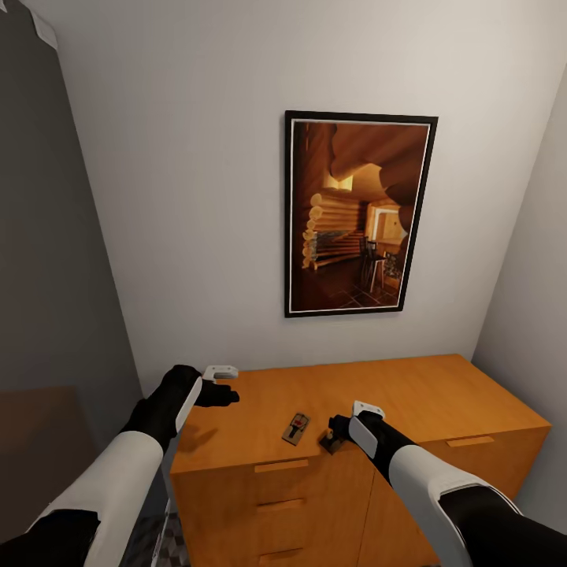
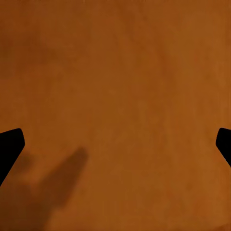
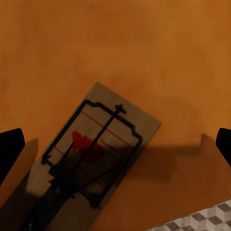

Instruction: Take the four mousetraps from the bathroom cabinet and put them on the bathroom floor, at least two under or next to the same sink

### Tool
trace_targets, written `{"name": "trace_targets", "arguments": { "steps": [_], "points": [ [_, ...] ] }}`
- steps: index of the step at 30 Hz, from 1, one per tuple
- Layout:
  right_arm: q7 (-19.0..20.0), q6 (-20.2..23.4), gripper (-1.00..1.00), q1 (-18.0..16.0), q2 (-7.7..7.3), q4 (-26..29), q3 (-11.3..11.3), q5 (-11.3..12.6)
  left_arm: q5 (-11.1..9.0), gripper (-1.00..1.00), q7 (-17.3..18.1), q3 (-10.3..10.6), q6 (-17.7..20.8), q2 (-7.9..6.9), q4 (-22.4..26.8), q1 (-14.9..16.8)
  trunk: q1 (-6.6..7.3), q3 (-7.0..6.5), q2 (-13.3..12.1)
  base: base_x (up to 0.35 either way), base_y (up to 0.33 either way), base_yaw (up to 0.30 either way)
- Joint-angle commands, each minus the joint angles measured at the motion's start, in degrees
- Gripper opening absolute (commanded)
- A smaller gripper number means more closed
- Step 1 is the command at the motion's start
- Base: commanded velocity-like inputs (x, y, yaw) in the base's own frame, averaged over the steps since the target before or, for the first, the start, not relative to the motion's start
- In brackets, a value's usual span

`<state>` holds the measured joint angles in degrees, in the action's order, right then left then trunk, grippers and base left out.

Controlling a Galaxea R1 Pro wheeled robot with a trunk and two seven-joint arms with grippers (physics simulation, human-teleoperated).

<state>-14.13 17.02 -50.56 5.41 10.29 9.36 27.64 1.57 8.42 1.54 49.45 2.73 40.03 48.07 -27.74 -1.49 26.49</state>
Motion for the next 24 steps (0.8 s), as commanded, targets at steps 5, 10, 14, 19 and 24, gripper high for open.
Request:
{"name": "trace_targets", "arguments": {
  "steps": [5,10,14,19,24],
  "points": [
    [-0.4,0.3,1.0,0.0,0.53,0.1,0.4,0.5,0.2,1.0,0.2,0.0,0.2,-0.01,0.0,0.0,-0.02,0.02,0.0,0.0,0.0,0.0],
    [-0.4,0.1,1.0,0.0,1.52,0.0,0.5,0.5,0.2,1.0,0.2,0.0,0.2,-0.02,0.0,0.0,-0.02,0.02,0.0,0.0,0.0,0.0],
    [-0.4,0.0,1.0,0.0,1.82,-0.3,0.5,0.4,0.2,1.0,0.2,0.0,0.2,-0.04,0.0,0.0,-0.02,0.02,0.0,0.0,0.0,0.0],
    [-0.4,-0.1,1.0,0.0,2.04,-1.2,0.5,0.4,0.2,1.0,0.2,0.0,0.2,-0.08,0.0,0.0,-0.02,0.02,0.0,0.0,0.0,0.0],
    [-0.4,-0.2,1.0,0.0,2.1,-1.5,0.5,0.4,0.2,1.0,0.2,0.0,0.2,-0.09,0.0,0.0,-0.02,0.02,0.0,0.0,0.0,0.0]
  ]
}}
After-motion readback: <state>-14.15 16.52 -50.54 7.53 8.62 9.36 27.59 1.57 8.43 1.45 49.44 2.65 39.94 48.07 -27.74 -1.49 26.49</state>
